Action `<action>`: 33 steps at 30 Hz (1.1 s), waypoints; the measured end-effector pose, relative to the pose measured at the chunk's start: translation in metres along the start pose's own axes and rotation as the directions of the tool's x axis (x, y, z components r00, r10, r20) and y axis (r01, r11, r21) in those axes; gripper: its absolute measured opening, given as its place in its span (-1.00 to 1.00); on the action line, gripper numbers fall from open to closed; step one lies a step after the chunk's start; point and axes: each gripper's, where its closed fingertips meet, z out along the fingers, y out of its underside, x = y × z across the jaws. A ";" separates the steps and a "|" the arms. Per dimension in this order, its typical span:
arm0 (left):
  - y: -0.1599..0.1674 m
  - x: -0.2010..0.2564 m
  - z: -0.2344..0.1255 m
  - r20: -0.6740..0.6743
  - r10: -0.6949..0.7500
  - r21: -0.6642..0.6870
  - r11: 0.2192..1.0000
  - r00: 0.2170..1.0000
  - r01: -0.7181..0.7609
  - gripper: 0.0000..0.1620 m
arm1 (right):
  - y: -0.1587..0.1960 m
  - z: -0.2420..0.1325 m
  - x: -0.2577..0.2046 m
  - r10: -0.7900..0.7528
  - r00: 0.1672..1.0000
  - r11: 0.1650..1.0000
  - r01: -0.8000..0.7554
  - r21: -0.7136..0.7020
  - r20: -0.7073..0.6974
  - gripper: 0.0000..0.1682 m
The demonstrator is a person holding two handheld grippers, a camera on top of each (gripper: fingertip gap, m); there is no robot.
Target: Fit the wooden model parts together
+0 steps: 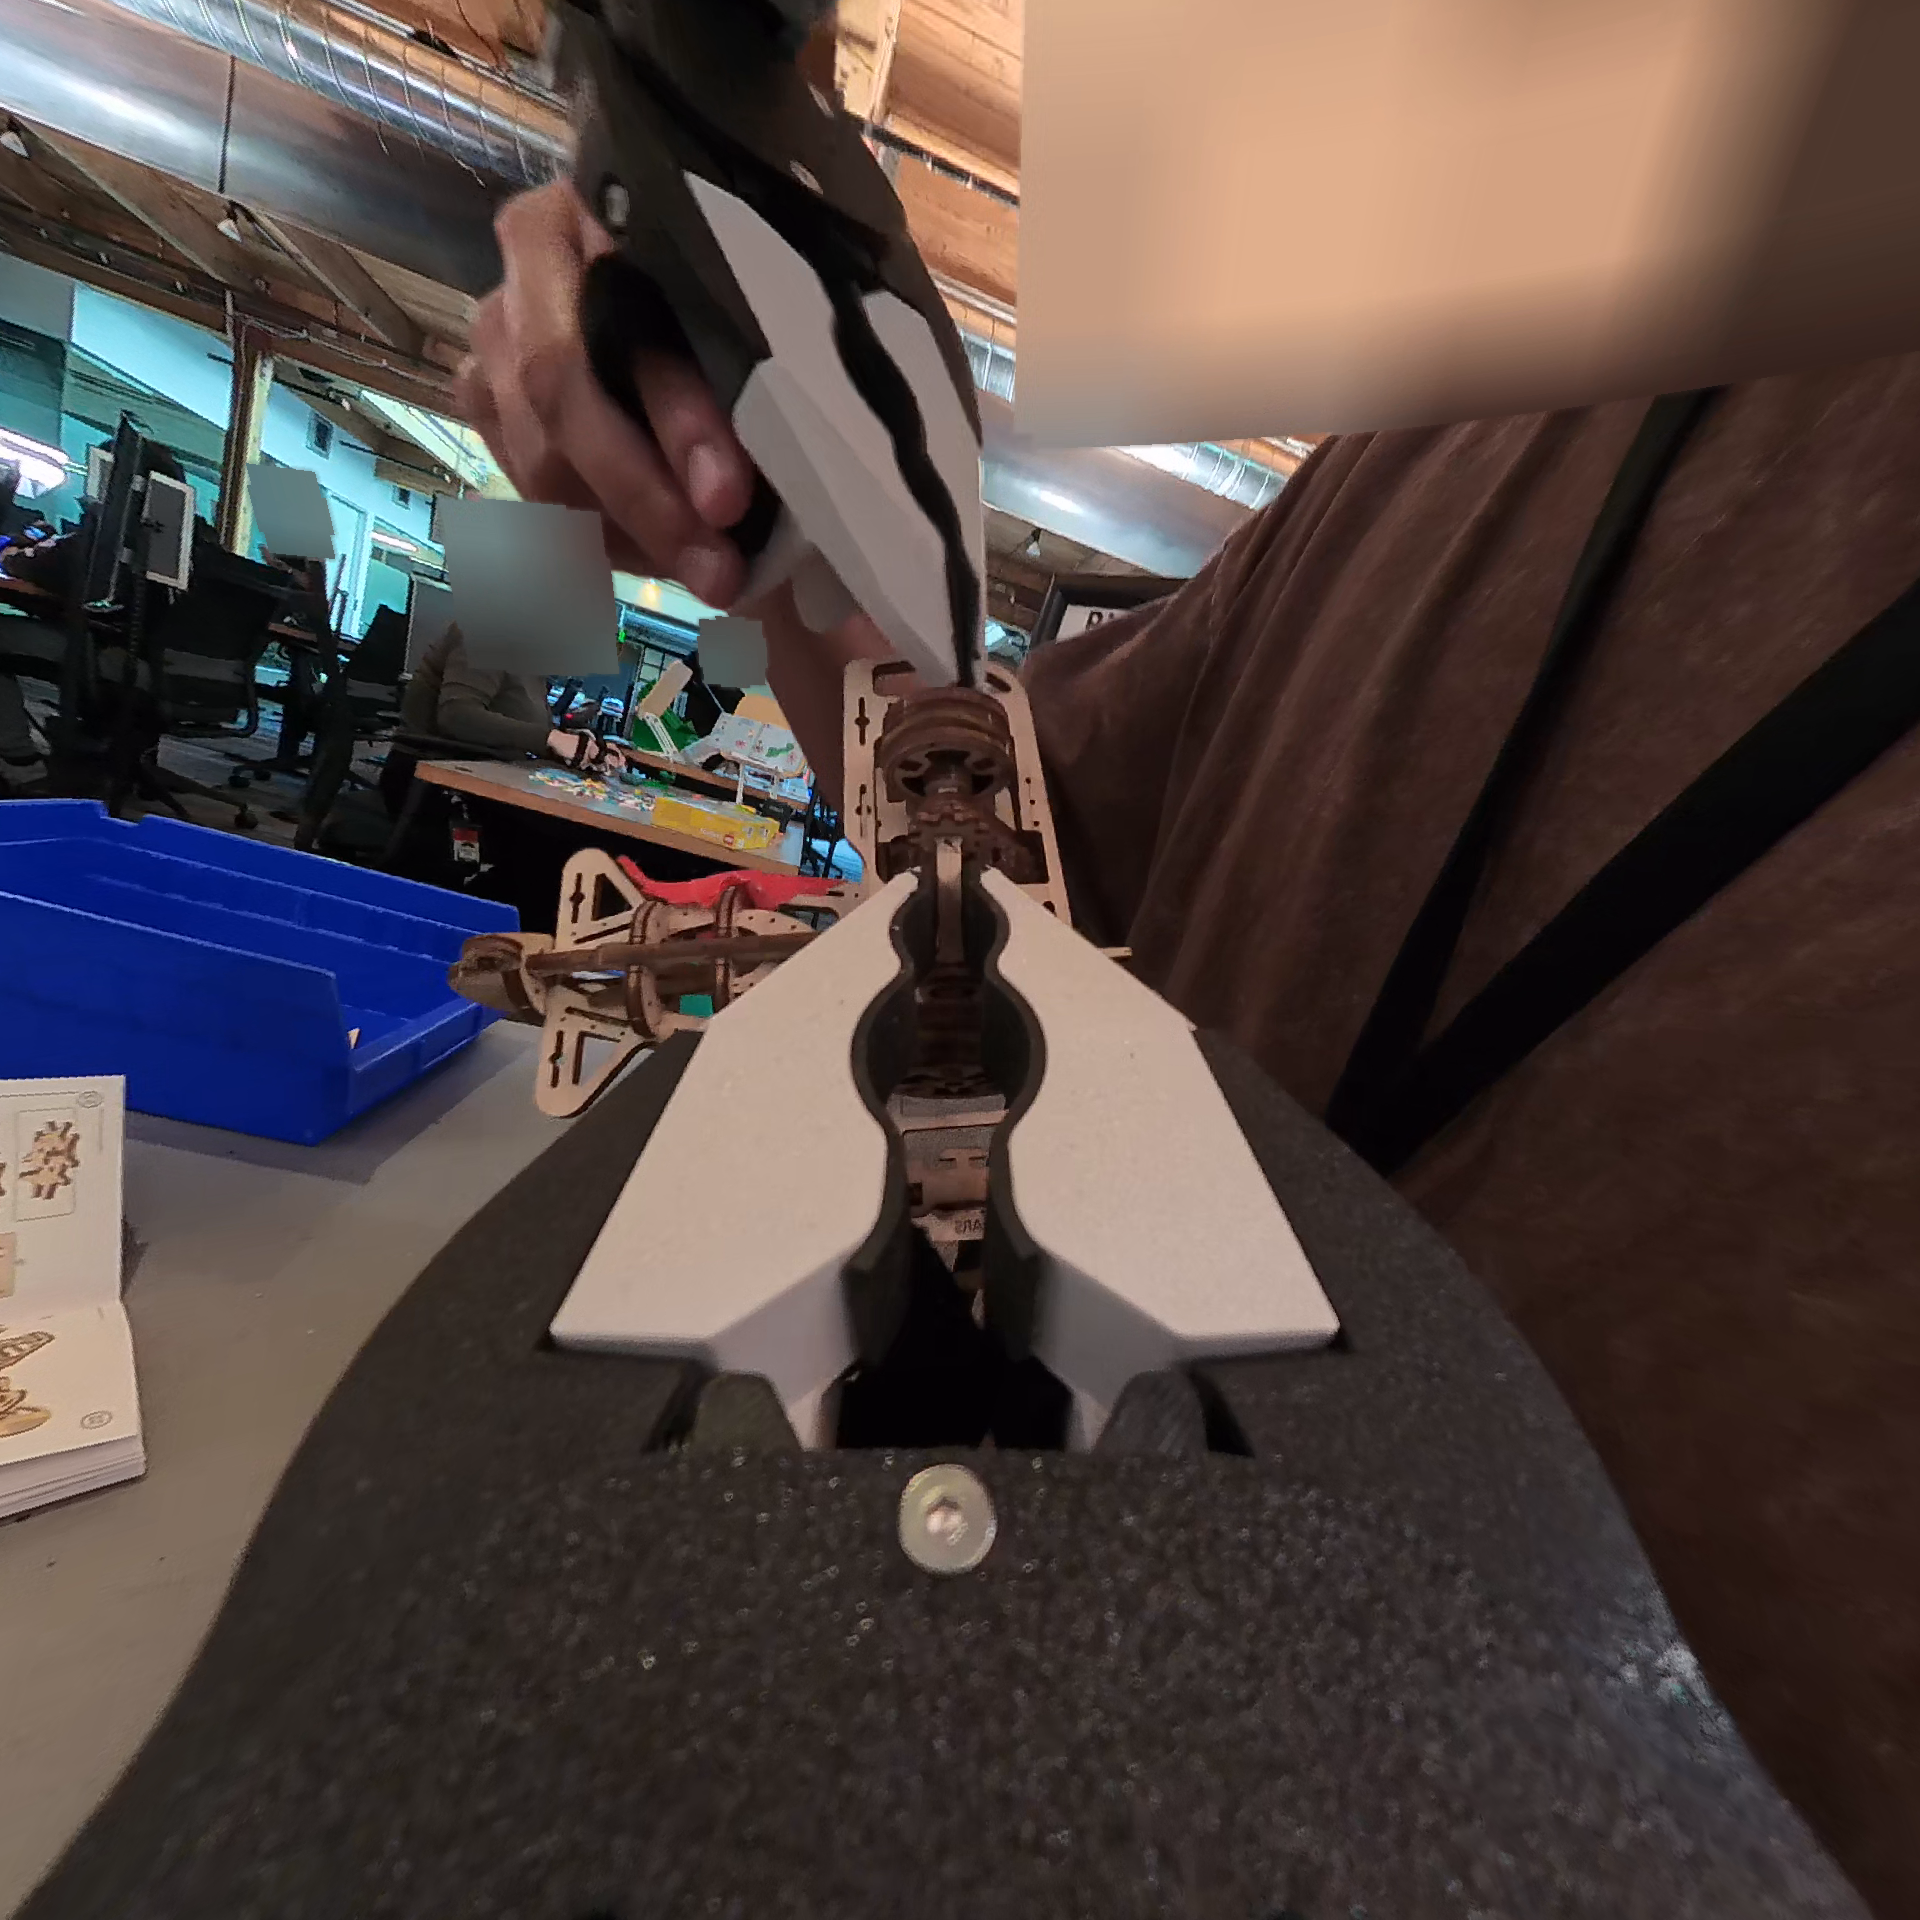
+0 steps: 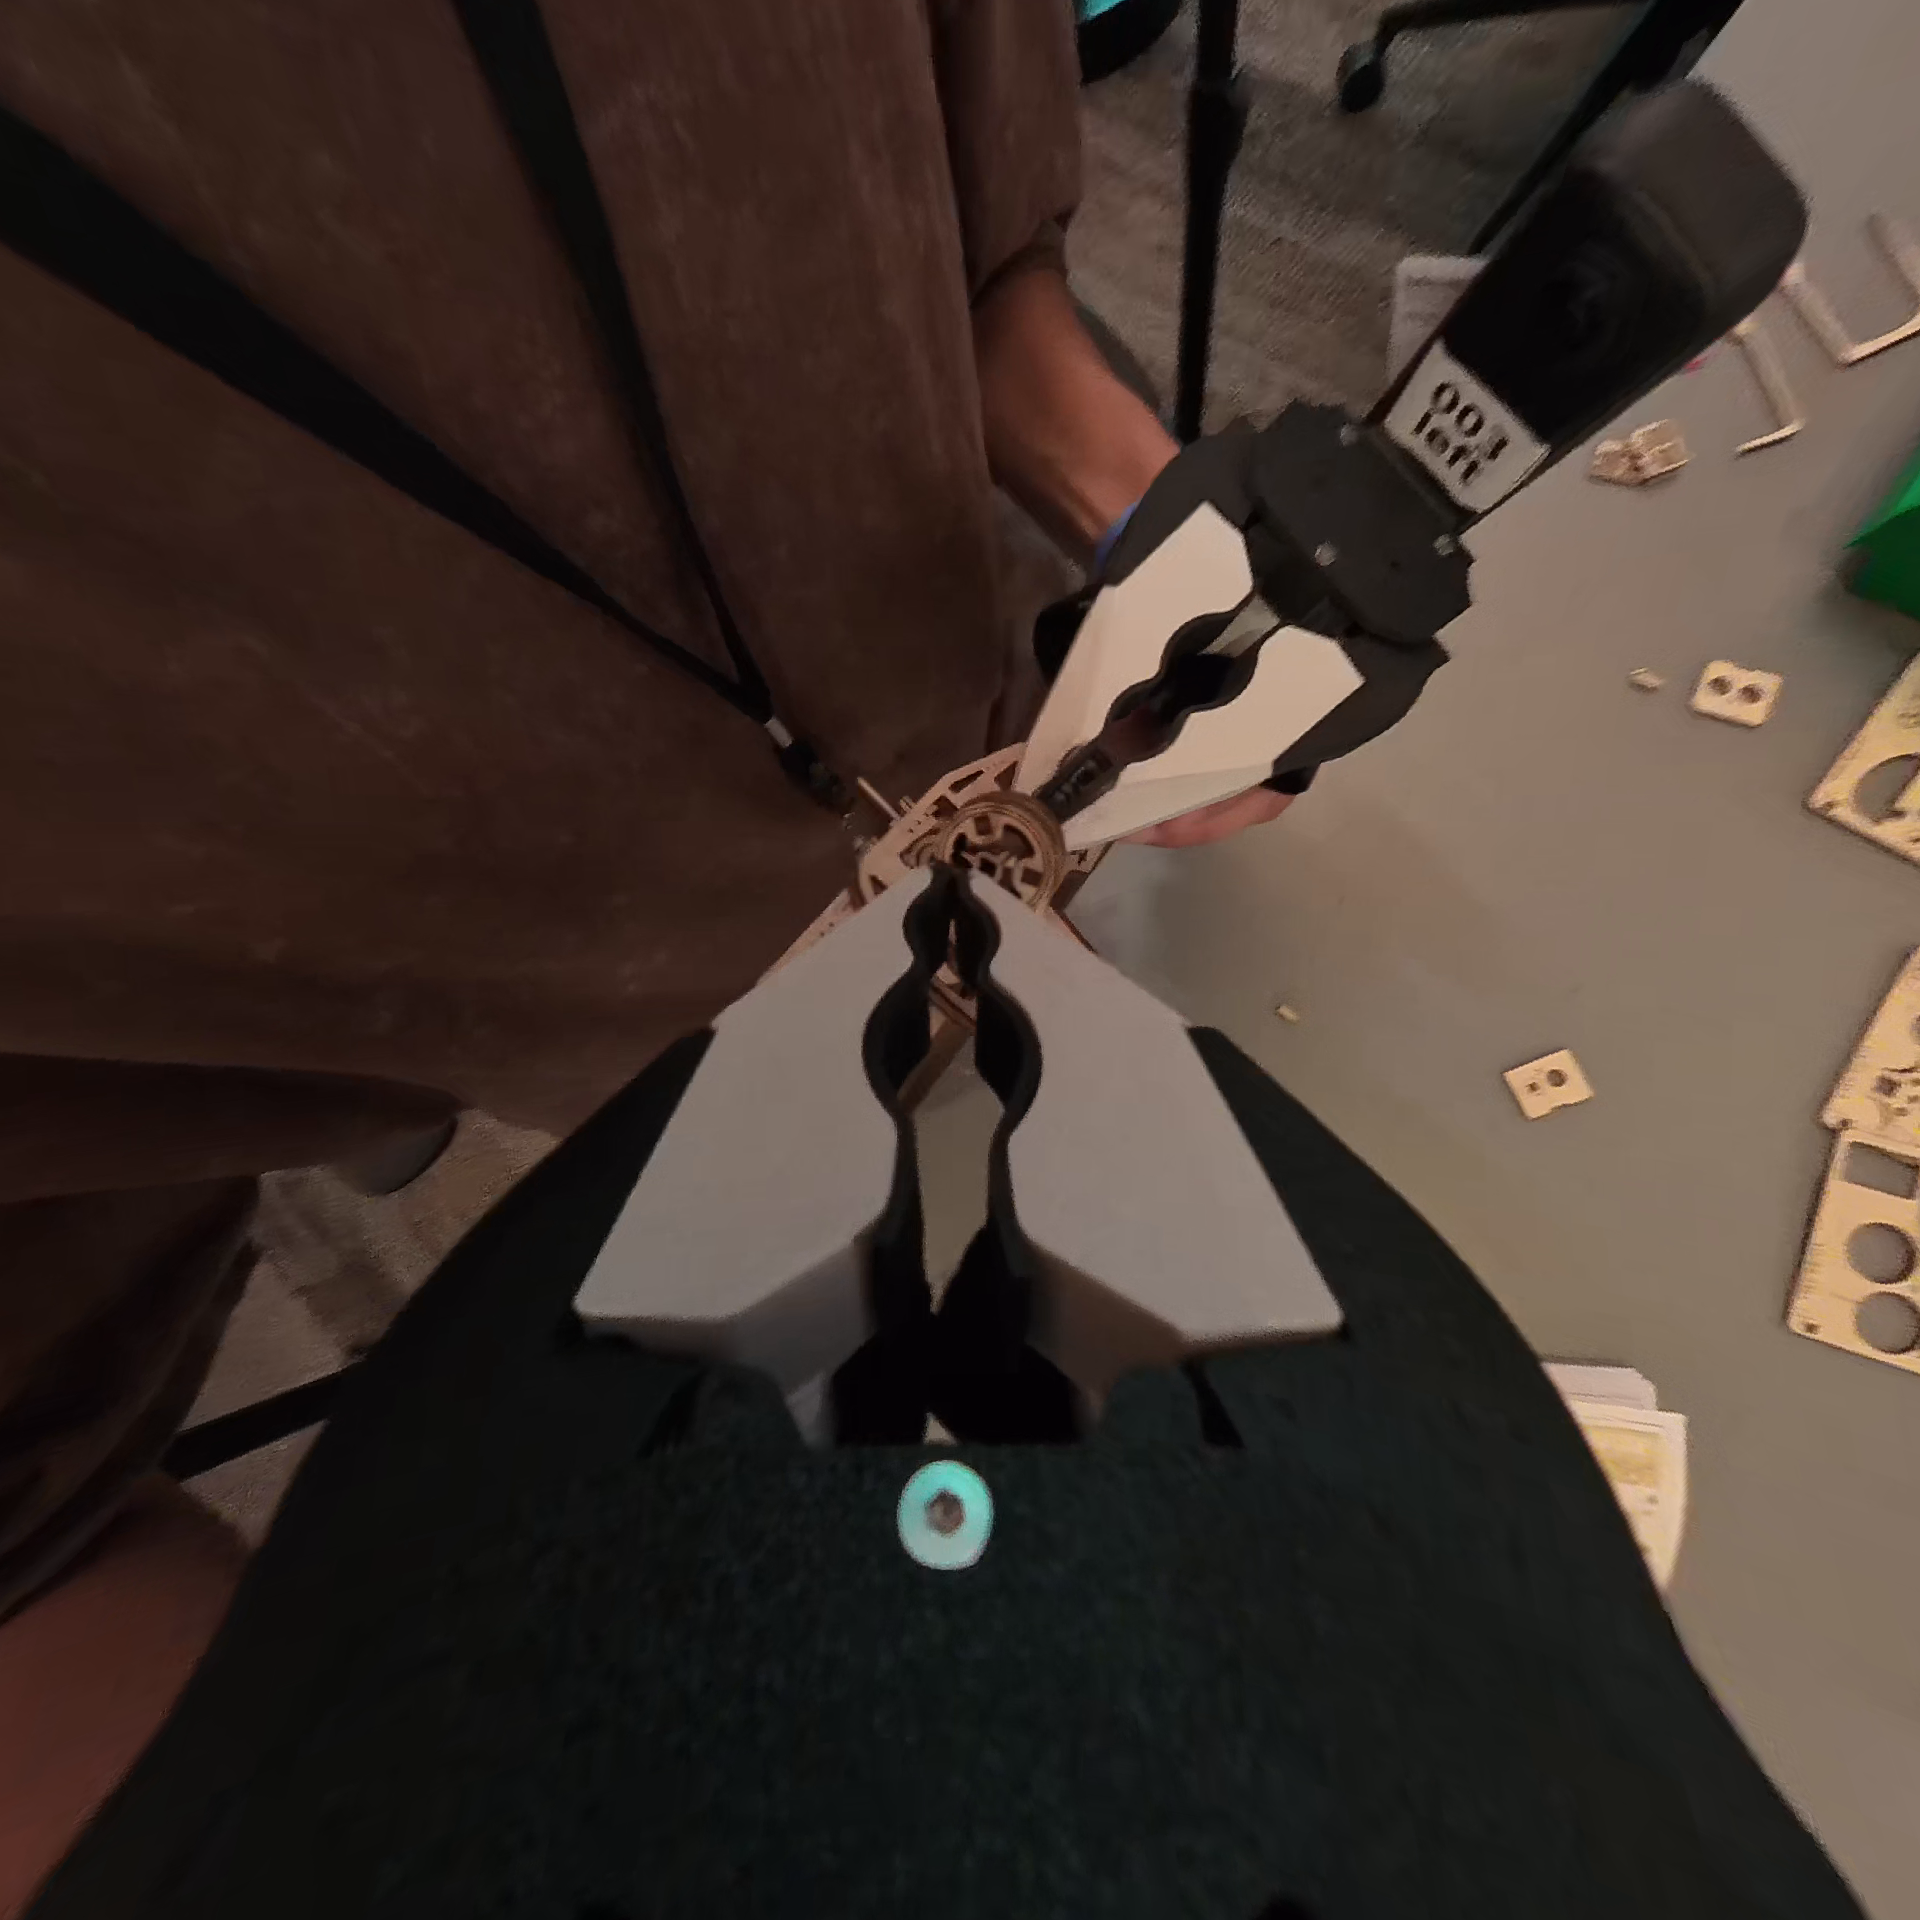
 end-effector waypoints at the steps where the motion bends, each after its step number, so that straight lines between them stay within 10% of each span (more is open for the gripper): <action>1: -0.001 -0.001 -0.001 0.005 0.001 0.005 1.000 1.000 -0.001 -0.99 | -0.002 -0.001 0.001 -0.019 0.999 1.000 0.020 0.013 -0.030 -1.00; 33: -0.002 -0.005 -0.004 0.025 0.004 0.007 1.000 1.000 -0.004 -1.00 | 0.004 -0.003 0.016 -0.033 0.987 0.999 0.026 -0.042 -0.159 -1.00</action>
